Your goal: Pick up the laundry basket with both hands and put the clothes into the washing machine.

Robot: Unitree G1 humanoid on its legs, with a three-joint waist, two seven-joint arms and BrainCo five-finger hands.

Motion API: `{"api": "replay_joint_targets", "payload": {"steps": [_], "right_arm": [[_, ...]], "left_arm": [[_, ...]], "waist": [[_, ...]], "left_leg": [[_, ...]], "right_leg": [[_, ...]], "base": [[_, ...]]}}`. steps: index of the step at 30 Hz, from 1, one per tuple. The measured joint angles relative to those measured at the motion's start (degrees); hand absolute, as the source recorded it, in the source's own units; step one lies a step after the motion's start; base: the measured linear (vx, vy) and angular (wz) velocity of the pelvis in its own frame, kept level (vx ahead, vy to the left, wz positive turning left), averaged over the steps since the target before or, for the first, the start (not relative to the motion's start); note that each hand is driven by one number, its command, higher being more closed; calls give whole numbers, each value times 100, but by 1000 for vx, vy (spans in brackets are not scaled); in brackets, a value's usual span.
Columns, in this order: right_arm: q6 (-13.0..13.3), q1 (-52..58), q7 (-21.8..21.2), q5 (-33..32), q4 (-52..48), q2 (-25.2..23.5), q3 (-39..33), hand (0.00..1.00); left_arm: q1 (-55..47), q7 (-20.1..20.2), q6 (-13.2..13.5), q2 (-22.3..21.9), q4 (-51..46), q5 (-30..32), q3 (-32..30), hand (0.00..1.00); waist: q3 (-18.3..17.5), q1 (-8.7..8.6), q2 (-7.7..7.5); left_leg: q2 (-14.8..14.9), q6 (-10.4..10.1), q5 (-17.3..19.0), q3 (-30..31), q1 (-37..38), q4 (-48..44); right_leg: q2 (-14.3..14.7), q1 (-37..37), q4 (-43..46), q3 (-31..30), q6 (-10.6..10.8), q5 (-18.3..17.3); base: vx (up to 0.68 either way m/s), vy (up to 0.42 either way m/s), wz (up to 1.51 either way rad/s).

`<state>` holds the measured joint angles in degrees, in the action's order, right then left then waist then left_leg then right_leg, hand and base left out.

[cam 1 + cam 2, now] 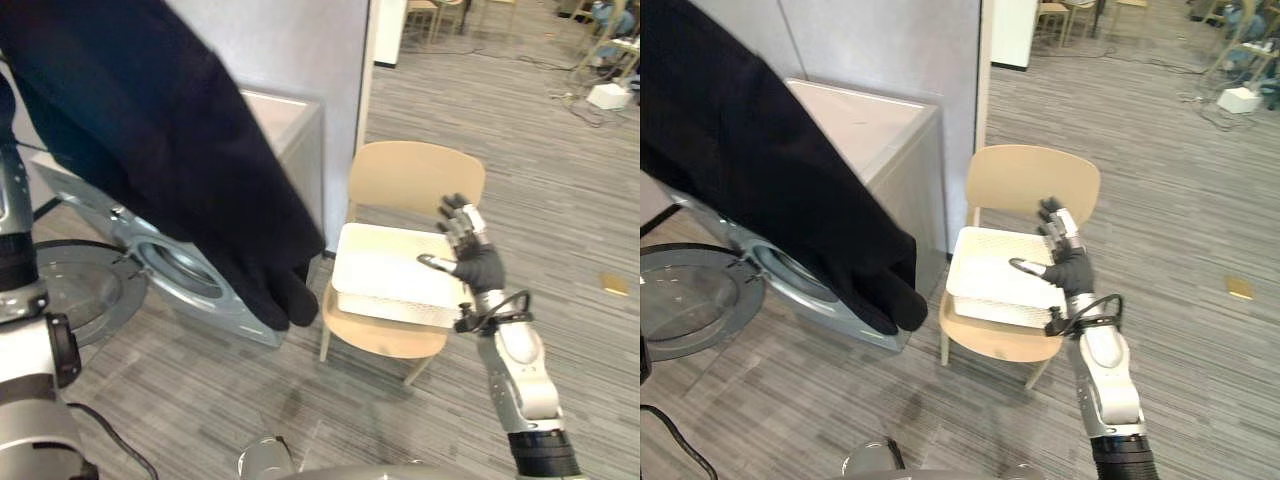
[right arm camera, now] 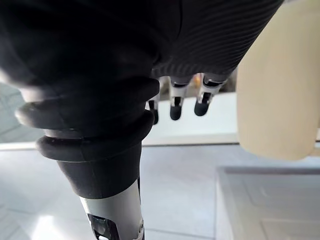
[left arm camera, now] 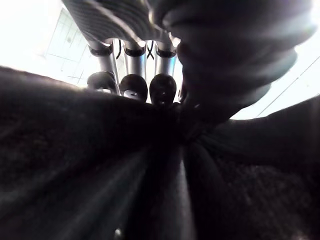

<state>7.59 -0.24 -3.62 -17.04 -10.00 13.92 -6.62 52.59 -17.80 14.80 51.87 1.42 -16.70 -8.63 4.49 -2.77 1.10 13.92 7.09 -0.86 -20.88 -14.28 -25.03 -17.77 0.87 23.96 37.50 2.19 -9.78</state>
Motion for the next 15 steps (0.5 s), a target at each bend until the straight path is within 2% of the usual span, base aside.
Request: {"api": "replay_joint_targets", "payload": {"steps": [1,2,3,4,5,6,7,8,9,10,11,12,13,15], "right_arm": [[2,78,26,102,-9,-136,-203,0],[2,70,34,157,-6,-182,-298,0],[-7,112,136,204,-2,-212,-416,0],[-5,240,224,230,-58,-238,-570,0],[-24,299,273,310,-59,-278,-684,0],[-66,407,359,456,-58,-398,-837,0],[-122,506,404,662,-66,-415,-856,0],[-162,544,452,771,-65,-426,-858,0],[-231,609,495,954,-55,-479,-839,0],[-271,627,495,1017,-45,-515,-798,0],[-330,650,478,1129,-44,-652,-728,0],[-365,708,477,1235,-45,-789,-696,0],[-365,779,459,1294,-49,-860,-687,0],[-363,994,442,1316,-82,-948,-699,0]], "left_arm": [[-27,-9,8,-200,-114,27,-71,100],[-59,-23,25,-272,-193,45,-143,100],[-312,-111,96,-466,-402,57,-218,100],[-433,-103,116,-674,-539,99,-219,100],[-484,-101,128,-801,-611,117,-218,100],[-642,-101,151,-959,-659,130,-226,100],[-897,-99,165,-1115,-653,130,-288,100],[-1052,-95,166,-1210,-653,124,-333,100],[-1305,-90,158,-1453,-672,125,-423,100],[-1439,-90,154,-1582,-717,126,-500,100],[-1702,-100,129,-1851,-842,125,-636,100],[-1967,-100,107,-2124,-921,125,-677,100],[-2142,-99,57,-2302,-986,128,-677,100],[-2241,-86,37,-2647,-1043,130,-664,100]], "waist": [[-96,-91,-257],[-74,-78,-230],[-25,-40,16],[-16,-107,133],[-21,-144,155],[21,-147,56],[37,-132,27],[37,-124,28],[44,-62,47],[49,-47,63],[85,-51,89],[108,-80,82],[133,-95,116],[98,-194,-68]], "left_leg": [[-329,73,130,192,119,361],[-168,182,540,57,77,-164],[234,-572,961,-19,159,-781],[206,-1462,1168,71,358,-442],[51,-1324,1342,43,381,-250],[-287,-1223,1349,10,421,-129],[-567,-949,1373,-26,410,-87],[-668,-835,1388,-77,412,-79],[-816,-591,1408,-235,451,-44],[-845,-524,1401,-289,513,32],[-883,-391,1367,-335,642,146],[-950,-288,1276,-341,850,428],[-1056,-275,1153,-308,1016,729],[-1390,-356,843,-160,1231,1500]], "right_leg": [[-272,7,-223,-137,36,-125],[-329,-42,-192,-42,259,-104],[-314,-92,21,122,290,-61],[-450,-76,238,218,294,-60],[-610,-43,344,278,305,-54],[-985,-19,506,315,389,9],[-1331,129,792,243,176,181],[-1476,268,993,179,-40,317],[-1703,508,1246,98,-578,657],[-1733,581,1314,31,-775,793],[-1749,725,1875,-48,-770,716],[-1582,789,2535,-37,-702,424],[-1348,790,2777,-46,-554,213],[-567,844,2548,-166,-136,-163]], "base": [[-88,71,96],[-95,82,80],[-63,175,69],[-83,242,79],[-94,346,85],[-72,338,68],[-61,330,46],[-52,336,11],[-50,287,-12],[-47,330,-25],[-37,296,-25],[-42,325,-21],[-54,295,-4],[-63,207,27]]}}
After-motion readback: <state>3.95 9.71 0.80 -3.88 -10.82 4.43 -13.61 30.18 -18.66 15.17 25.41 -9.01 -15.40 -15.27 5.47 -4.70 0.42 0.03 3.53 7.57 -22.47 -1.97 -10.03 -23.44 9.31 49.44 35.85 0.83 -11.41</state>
